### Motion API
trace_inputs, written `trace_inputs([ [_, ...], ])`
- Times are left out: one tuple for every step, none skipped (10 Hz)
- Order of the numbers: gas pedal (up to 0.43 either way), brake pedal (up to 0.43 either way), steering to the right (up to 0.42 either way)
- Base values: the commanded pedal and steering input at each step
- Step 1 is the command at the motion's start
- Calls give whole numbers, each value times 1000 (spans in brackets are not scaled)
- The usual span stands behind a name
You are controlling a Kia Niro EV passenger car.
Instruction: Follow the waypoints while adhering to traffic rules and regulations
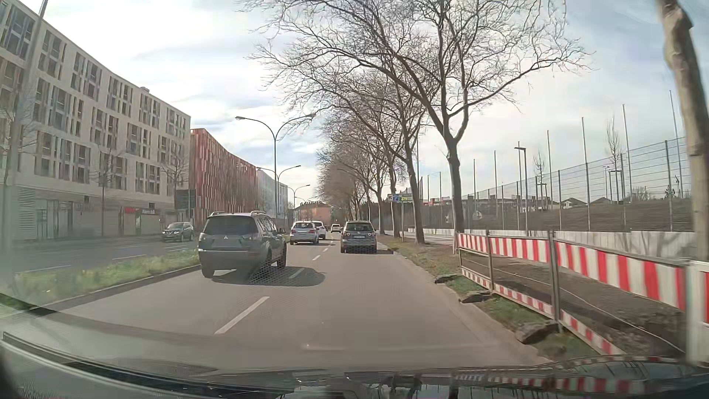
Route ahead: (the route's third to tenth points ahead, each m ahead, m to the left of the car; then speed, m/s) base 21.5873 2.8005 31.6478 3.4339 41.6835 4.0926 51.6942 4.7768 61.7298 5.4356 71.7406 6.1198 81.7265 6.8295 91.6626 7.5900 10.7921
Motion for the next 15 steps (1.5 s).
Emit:
trace_inputs([
  [157,0,-6],
  [157,0,-6],
  [157,0,-6],
  [157,0,-6],
  [157,0,-7],
  [157,0,-7],
  [157,0,-7],
  [157,0,-7],
  [157,0,-7],
  [150,0,-7],
  [150,0,-8],
  [138,0,-8],
  [138,0,-10],
  [138,0,-10],
  [138,0,-10],
])
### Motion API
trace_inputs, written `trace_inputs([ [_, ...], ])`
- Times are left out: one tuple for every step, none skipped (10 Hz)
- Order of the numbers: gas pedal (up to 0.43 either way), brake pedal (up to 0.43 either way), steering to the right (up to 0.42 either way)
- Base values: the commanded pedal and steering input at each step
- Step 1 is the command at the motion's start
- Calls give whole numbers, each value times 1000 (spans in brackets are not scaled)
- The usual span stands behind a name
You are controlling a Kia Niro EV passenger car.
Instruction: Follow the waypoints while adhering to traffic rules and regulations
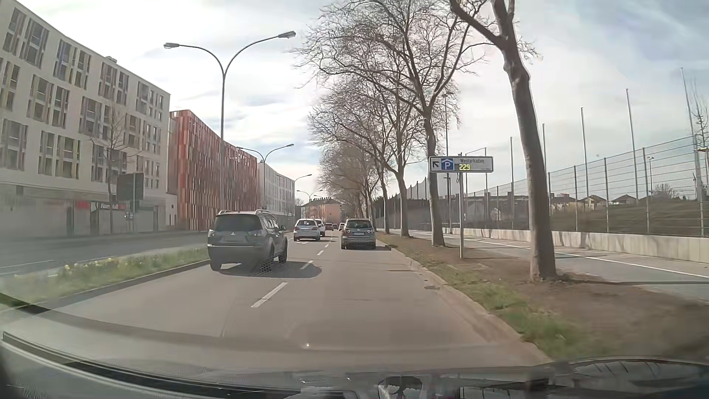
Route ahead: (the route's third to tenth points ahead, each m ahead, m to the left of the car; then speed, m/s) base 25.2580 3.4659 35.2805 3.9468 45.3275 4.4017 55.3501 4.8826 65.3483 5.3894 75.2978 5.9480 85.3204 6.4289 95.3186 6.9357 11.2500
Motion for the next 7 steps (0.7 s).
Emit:
trace_inputs([
  [138,0,-10],
  [138,0,-10],
  [138,0,-10],
  [138,0,-10],
  [138,0,-10],
  [138,0,-10],
  [138,0,-10],
])
